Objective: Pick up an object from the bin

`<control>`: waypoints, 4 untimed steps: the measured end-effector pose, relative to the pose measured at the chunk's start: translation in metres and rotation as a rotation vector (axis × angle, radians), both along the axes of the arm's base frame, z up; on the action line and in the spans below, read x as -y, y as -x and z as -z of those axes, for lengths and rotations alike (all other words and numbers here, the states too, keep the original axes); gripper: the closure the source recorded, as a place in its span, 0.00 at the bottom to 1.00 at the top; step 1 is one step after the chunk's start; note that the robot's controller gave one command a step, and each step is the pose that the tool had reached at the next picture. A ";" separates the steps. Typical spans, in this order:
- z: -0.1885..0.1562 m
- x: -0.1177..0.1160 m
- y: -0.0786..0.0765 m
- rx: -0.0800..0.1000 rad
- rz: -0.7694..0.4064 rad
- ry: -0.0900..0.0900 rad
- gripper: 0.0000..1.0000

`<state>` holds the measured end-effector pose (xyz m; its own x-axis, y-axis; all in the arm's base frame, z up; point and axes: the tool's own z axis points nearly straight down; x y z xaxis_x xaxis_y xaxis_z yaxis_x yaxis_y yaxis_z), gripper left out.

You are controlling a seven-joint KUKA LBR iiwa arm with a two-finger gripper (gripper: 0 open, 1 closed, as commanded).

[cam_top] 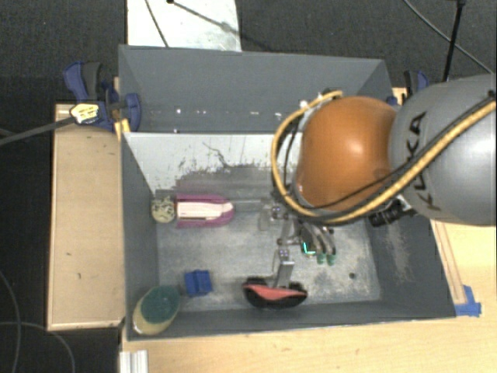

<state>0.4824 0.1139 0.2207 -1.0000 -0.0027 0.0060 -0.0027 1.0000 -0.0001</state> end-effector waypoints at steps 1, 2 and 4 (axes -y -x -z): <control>0.141 0.029 0.002 0.002 -0.313 -0.004 0.00; 0.120 0.046 0.002 0.009 -0.167 -0.002 0.00; 0.150 0.041 0.000 0.015 -0.243 -0.002 0.00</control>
Offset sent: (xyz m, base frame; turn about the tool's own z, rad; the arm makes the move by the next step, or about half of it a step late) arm -0.0044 -0.0326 -0.1507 -0.3123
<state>0.4827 0.0731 0.0711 -0.9700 -0.2428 -0.0095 -0.2428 0.9701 -0.0004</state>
